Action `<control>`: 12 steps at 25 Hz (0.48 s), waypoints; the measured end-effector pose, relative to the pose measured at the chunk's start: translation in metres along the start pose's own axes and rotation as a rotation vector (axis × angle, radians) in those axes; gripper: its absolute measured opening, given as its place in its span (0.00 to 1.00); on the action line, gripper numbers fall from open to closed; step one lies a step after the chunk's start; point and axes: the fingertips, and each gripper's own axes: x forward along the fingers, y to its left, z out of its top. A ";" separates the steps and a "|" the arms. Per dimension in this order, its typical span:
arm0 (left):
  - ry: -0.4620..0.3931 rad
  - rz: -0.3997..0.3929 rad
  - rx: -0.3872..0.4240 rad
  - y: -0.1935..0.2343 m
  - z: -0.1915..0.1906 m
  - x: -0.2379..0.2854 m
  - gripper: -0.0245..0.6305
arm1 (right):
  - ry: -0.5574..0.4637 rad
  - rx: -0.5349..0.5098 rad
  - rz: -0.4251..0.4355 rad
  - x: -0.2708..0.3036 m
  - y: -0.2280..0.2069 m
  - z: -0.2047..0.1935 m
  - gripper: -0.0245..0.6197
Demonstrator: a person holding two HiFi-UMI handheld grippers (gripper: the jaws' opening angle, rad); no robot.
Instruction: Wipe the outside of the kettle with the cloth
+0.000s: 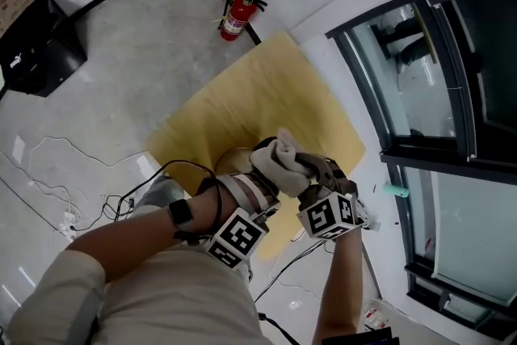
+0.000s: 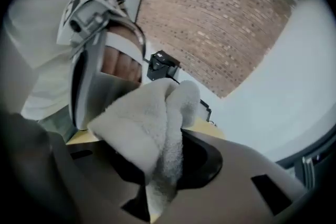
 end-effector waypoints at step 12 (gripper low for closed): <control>-0.068 0.003 0.071 -0.026 -0.011 -0.023 0.07 | 0.193 0.093 0.210 0.116 0.089 -0.083 0.18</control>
